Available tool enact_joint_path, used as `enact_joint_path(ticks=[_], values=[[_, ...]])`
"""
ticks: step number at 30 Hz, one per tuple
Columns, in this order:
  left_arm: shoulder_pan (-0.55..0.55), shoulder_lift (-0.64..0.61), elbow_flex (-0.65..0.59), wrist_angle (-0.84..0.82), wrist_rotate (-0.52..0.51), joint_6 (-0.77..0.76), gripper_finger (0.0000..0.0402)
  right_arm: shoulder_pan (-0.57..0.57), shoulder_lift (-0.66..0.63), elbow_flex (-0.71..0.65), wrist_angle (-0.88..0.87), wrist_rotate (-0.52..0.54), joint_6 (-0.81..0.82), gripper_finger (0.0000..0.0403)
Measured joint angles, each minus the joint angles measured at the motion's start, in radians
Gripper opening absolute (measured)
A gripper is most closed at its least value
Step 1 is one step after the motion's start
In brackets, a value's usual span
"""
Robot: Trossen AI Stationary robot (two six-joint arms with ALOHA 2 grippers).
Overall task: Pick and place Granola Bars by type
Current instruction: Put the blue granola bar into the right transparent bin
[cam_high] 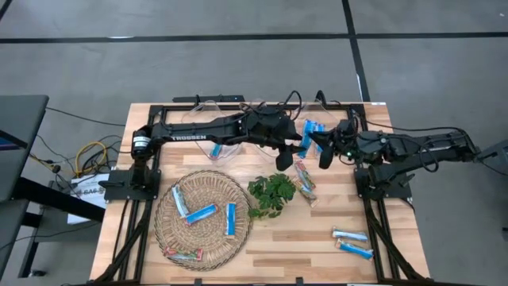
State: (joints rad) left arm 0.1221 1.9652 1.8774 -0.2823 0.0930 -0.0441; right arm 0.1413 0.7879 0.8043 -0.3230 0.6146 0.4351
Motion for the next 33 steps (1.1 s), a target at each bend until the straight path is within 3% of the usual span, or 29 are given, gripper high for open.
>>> enact_joint_path(ticks=[7, 15, 21, 29, 33], values=[[0.042, 0.000, 0.000, -0.091, 0.001, -0.014, 0.0257, -0.002, -0.001, 0.000, -0.156, 0.100, 0.033, 0.0001], [0.057, 0.000, 0.000, -0.187, 0.064, -0.044, 0.0276, -0.114, 0.023, 0.000, -0.353, 0.228, 0.054, 0.0001], [0.018, 0.000, 0.000, -0.224, 0.147, 0.008, 0.0277, -0.258, 0.103, -0.001, -0.429, 0.226, 0.034, 0.0003], [-0.067, 0.000, 0.000, -0.258, 0.145, 0.053, 0.0277, -0.432, 0.250, 0.000, -0.455, 0.221, -0.026, 0.0004], [-0.114, 0.000, 0.000, -0.275, 0.115, 0.071, 0.0277, -0.511, 0.300, -0.018, -0.427, 0.160, -0.077, 0.0004]])
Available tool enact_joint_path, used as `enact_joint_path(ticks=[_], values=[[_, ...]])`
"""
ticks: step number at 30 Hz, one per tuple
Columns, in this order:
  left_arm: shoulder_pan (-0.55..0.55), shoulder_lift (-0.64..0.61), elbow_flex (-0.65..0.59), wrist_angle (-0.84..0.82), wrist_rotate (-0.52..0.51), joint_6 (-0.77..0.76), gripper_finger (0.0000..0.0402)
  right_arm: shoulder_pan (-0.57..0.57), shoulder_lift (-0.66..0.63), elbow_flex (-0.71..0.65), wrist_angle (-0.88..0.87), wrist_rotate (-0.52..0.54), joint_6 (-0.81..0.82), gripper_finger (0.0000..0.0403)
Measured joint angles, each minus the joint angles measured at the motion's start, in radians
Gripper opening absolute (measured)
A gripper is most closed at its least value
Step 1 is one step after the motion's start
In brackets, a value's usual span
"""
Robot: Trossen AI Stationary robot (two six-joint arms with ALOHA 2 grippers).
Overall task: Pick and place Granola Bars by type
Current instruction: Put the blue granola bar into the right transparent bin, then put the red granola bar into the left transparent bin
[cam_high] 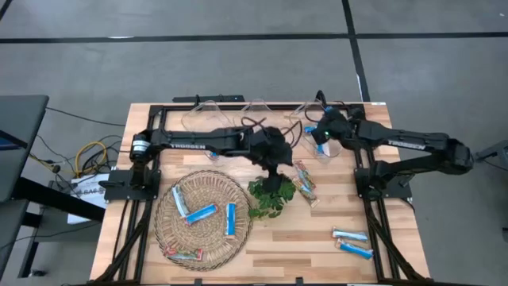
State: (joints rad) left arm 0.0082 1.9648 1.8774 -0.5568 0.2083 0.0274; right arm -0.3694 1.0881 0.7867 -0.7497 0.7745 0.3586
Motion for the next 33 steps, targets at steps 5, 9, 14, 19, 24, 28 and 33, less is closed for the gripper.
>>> enact_joint_path(ticks=[5, 9, 14, 19, 24, 28, 33], values=[[-0.036, 0.000, 0.000, -0.011, -0.032, 0.017, 0.0277, -0.083, 0.026, -0.072, 0.096, -0.110, -0.055, 0.0004], [-0.044, 0.000, 0.000, -0.014, -0.048, 0.018, 0.0277, -0.123, 0.024, -0.117, 0.165, -0.183, -0.084, 0.0013], [-0.044, 0.000, -0.001, -0.015, -0.048, 0.016, 0.0277, -0.149, 0.023, -0.140, 0.183, -0.236, -0.098, 0.0071], [-0.044, 0.000, -0.015, -0.018, -0.048, 0.007, 0.0277, -0.161, 0.023, -0.161, 0.188, -0.262, -0.097, 0.0144], [-0.045, -0.001, -0.015, -0.015, -0.049, 0.005, 0.0277, -0.110, -0.007, -0.192, 0.299, -0.396, -0.172, 0.0201], [-0.045, -0.001, -0.015, -0.014, -0.050, 0.004, 0.0277, -0.018, -0.097, -0.261, 0.473, -0.528, -0.218, 0.0227], [-0.045, -0.001, -0.015, -0.014, -0.066, 0.004, 0.0277, 0.128, -0.292, -0.356, 0.635, -0.656, -0.227, 0.0234]])
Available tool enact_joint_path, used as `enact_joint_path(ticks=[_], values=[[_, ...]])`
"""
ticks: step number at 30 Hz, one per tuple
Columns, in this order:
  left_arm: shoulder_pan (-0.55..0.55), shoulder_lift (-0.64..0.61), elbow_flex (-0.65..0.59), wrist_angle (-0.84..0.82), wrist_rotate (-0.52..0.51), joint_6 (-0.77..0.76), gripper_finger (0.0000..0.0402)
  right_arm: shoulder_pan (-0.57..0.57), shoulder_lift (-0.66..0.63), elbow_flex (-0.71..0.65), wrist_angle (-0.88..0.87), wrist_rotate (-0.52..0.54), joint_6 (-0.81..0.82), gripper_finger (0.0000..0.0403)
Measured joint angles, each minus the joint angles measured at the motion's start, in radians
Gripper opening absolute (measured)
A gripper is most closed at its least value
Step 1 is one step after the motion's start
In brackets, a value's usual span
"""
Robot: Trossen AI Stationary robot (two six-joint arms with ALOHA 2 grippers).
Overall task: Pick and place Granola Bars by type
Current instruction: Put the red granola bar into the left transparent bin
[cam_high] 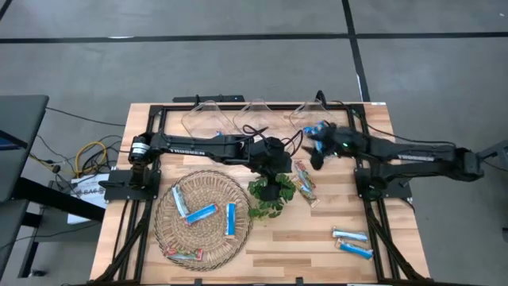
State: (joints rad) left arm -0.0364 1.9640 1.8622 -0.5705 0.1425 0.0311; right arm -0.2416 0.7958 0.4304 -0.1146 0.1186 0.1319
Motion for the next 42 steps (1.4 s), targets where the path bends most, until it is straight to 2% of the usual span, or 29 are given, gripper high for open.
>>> enact_joint_path(ticks=[3, 6, 13, 17, 23, 31, 36, 42], values=[[0.000, 0.000, 0.000, 0.011, -0.001, 0.000, 0.0277, 0.107, -0.121, -0.064, 0.109, -0.065, 0.026, 0.0233], [0.000, 0.000, 0.000, 0.012, -0.015, -0.008, 0.0277, 0.227, -0.213, -0.142, 0.249, -0.077, 0.034, 0.0233], [0.000, 0.000, 0.000, 0.036, -0.053, -0.027, 0.0277, 0.469, -0.314, -0.308, 0.587, -0.065, -0.017, 0.0232], [0.000, 0.000, 0.000, 0.049, -0.053, -0.040, 0.0277, 0.546, -0.334, -0.354, 0.654, -0.012, -0.053, 0.0232], [-0.004, 0.000, 0.000, 0.048, -0.079, -0.047, 0.0277, 0.605, -0.335, -0.412, 0.751, -0.012, -0.088, 0.0232], [-0.028, 0.000, 0.000, 0.045, -0.097, -0.034, 0.0277, 0.614, -0.334, -0.423, 0.723, -0.017, -0.115, 0.0232], [-0.041, 0.000, -0.014, 0.026, -0.048, 0.020, 0.0277, 0.614, -0.337, -0.423, 0.624, -0.094, -0.115, 0.0232], [-0.038, 0.000, -0.070, 0.042, -0.045, -0.027, 0.0277, 0.613, -0.412, -0.423, 0.495, -0.097, -0.120, 0.0232]])
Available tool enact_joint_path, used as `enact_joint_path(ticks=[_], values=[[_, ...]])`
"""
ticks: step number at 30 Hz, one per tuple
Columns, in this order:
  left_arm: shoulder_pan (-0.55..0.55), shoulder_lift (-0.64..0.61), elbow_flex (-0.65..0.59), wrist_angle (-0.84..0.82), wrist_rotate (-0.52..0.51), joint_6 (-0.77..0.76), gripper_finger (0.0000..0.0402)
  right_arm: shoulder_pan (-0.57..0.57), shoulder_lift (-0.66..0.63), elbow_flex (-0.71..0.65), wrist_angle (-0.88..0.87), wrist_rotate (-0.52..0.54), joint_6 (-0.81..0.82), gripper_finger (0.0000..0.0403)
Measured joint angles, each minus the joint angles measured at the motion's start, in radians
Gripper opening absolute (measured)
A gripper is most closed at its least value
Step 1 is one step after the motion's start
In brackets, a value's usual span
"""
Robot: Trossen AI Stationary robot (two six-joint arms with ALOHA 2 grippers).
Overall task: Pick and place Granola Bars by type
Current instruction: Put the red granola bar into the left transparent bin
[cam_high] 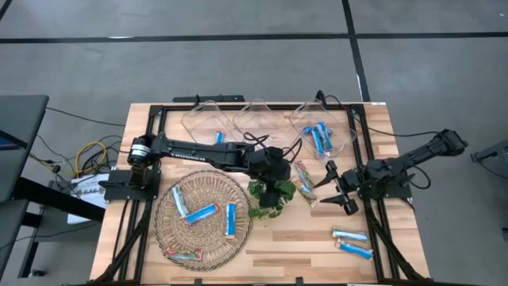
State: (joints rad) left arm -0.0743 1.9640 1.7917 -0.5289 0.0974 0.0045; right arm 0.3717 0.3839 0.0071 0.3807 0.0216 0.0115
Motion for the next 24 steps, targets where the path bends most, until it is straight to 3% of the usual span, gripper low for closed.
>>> enact_joint_path(ticks=[9, 15, 20, 24], values=[[-0.010, 0.001, -0.029, 0.007, 0.001, -0.058, 0.0277, -0.001, -0.228, 0.000, -0.248, 0.003, -0.012, 0.0232], [-0.053, 0.001, -0.029, -0.105, 0.001, -0.102, 0.0277, -0.004, -0.375, -0.001, -0.364, 0.006, -0.020, 0.0232], [-0.105, 0.001, -0.038, -0.204, -0.001, -0.156, 0.0277, -0.026, -0.379, -0.001, -0.366, 0.003, -0.036, 0.0232], [-0.149, -0.024, -0.123, -0.211, -0.016, -0.227, 0.0277, -0.041, -0.365, -0.001, -0.366, 0.002, -0.010, 0.0232]])
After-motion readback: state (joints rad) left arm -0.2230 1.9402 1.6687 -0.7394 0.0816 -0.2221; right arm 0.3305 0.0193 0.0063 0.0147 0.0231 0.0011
